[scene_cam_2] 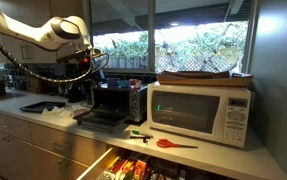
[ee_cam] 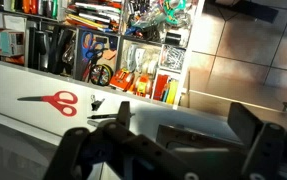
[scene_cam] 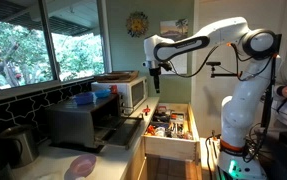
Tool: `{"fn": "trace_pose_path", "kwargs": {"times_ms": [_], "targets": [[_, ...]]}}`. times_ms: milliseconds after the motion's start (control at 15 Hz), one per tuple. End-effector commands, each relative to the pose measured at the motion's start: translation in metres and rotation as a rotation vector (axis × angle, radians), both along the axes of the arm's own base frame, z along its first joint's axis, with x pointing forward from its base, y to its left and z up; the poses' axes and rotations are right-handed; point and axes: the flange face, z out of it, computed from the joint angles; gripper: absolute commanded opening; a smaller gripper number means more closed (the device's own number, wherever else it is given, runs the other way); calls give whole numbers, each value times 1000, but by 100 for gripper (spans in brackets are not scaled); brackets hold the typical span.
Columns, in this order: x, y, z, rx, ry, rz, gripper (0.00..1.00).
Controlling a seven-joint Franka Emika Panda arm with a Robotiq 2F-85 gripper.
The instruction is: Take the pen out of the drawer
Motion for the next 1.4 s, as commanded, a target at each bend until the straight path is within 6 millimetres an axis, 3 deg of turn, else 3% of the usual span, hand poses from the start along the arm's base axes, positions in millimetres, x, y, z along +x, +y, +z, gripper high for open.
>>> {"fn": "trace_pose_path", "kwargs": {"times_ms": [0,600,800,933,1067,1333], "targets": [[0,0,0,0,1,0,100],[0,0,0,0,1,0,100],[-11,-16,-16,-98,58,-68,100],[-23,-40,-39,-157,139,-135,100],[-28,-65,-76,-206,204,-201,100],[-15,-89,-176,-157,237,-377,100]]}}
